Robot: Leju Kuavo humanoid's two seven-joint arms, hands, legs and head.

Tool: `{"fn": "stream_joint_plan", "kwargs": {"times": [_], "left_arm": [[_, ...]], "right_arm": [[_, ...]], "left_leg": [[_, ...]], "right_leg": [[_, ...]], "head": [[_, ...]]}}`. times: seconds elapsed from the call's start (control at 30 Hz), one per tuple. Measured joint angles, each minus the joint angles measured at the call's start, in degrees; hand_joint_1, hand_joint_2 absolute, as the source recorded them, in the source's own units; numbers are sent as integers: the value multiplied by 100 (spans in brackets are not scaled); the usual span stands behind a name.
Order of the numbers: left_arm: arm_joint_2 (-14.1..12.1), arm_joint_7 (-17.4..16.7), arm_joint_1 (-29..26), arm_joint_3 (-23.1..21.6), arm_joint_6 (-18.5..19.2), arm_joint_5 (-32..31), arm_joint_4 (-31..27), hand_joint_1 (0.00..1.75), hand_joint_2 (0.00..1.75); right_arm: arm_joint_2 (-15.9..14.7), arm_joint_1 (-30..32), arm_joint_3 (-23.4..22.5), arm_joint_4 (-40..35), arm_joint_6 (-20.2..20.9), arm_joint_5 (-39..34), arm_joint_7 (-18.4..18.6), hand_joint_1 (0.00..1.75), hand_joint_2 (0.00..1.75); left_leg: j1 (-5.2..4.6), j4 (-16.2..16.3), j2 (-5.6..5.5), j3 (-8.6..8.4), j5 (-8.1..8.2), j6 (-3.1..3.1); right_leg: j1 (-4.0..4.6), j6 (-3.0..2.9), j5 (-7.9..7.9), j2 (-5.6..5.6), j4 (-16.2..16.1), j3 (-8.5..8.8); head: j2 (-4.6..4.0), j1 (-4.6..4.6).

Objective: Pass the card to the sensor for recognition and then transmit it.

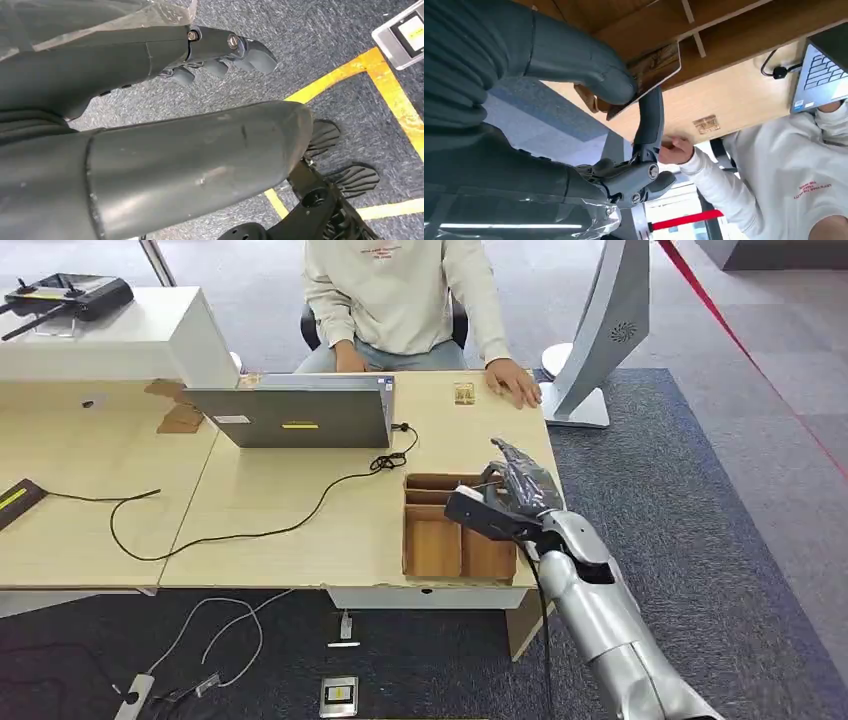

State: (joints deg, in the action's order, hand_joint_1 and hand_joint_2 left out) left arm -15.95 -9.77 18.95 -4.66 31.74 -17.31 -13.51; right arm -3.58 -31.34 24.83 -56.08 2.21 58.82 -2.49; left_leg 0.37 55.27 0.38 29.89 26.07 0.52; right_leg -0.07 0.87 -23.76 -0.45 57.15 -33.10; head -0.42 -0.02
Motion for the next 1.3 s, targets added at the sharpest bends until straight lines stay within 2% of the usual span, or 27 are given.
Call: {"fn": "stream_joint_plan", "kwargs": {"times": [0.03, 0.2, 0.23, 0.37, 0.57, 0.83, 1.07, 1.3], "left_arm": [[-5, -18, 0, 11, 0, 2, 0, 0, 0], [-18, -39, -7, 103, 0, 22, 0, 0, 0], [-20, -39, -13, 111, 0, 37, 0, 0, 175], [-46, -9, -55, 136, -28, 87, 0, 0, 175], [-48, 26, -88, 192, -46, 66, 0, 0, 175], [-46, 103, -79, 225, -46, -101, 0, 0, 175], [-42, 168, -68, 225, -37, -127, 0, 0, 175], [-59, 302, -142, 232, -37, -83, 0, 0, 175]], "right_arm": [[0, 1, 0, 0, 0, -9, 2, 162, 175], [-2, 1, 0, -2, 0, -52, 59, 168, 175], [-2, 1, 0, -2, 0, -55, 61, 164, 175], [-26, -1, -7, -68, -24, -70, 90, 175, 175], [-39, 2, -24, -258, -147, -68, 118, 175, 175], [-127, -137, -190, -617, -595, -83, -9, 175, 175], [-264, -501, -387, -986, -570, 20, -31, 175, 175], [-295, -550, -492, -1113, -612, 48, -33, 175, 175]], "left_leg": [[0, 0, 0, 0, 0, 0], [0, 0, 0, 0, 0, 0], [0, 0, 0, 0, 0, 0], [0, 0, 0, -1, 0, 0], [0, 0, 0, -1, 0, 0], [-1, 1, 2, -2, -1, 0], [-1, 1, 2, -3, -1, 0], [0, 0, 2, -2, -1, 0]], "right_leg": [[0, 0, 0, 0, 0, 0], [0, 0, 0, 0, 0, 0], [0, 0, 0, 0, 0, 0], [0, 0, 0, 0, 0, 0], [0, 0, 0, 0, 0, 0], [-1, 0, 3, 0, 0, -1], [-1, -3, 6, 0, 0, 0], [0, -3, 5, 0, 0, 0]], "head": [[0, 0], [0, -2], [0, -2], [0, -2], [0, 0], [0, -2], [0, -2], [0, 0]]}}
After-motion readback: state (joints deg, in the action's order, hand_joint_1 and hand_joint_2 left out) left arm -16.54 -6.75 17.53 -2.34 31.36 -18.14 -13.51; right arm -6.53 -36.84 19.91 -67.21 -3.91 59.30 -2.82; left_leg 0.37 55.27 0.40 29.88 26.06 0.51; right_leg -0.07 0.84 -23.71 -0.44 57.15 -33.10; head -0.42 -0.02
